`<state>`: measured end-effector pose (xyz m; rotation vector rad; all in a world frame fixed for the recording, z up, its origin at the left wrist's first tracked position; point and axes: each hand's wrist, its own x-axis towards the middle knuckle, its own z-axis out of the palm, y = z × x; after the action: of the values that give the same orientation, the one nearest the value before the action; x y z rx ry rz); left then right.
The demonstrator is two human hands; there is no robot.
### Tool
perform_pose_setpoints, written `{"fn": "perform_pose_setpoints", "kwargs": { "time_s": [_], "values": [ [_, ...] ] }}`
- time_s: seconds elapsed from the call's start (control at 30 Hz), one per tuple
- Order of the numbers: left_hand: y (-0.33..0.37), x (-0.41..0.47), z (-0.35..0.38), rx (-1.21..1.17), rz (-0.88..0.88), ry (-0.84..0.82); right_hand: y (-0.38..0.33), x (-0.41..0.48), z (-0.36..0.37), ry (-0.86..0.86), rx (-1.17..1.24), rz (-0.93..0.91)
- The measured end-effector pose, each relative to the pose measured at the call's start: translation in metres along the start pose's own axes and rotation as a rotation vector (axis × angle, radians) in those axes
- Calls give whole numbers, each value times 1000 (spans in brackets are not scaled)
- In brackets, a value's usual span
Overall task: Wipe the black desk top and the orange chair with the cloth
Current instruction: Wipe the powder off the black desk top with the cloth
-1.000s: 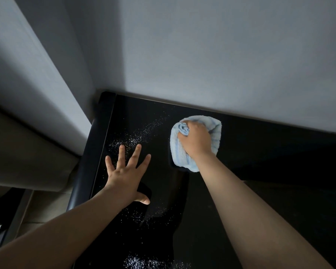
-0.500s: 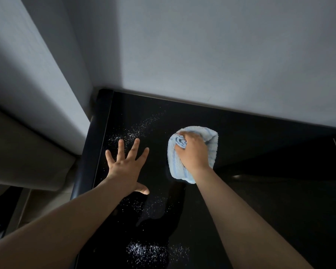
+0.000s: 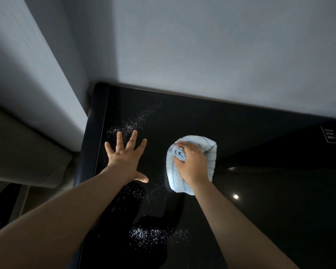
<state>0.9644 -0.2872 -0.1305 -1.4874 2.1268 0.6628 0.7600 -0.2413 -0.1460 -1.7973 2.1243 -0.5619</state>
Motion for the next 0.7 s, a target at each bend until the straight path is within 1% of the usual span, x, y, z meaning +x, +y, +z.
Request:
{"fn": "perform_pose_setpoints", "kwargs": {
  "time_s": [0.13,0.23,0.4,0.57,0.7],
  "values": [
    [1,-3,0,21,-5,10,1,-25,0,2,18,9],
    [3,-11,1,-33,-2,40,0,-38,0,5,17,26],
    [2,-36,11,-72,75,79,0,-50,1,5,15,44],
    [-5,-67,31,-45,146,18,0,-61,2,24,30,50],
    [-9,-85,46,42,142,-55,0,-72,1,19,15,48]
  ]
}}
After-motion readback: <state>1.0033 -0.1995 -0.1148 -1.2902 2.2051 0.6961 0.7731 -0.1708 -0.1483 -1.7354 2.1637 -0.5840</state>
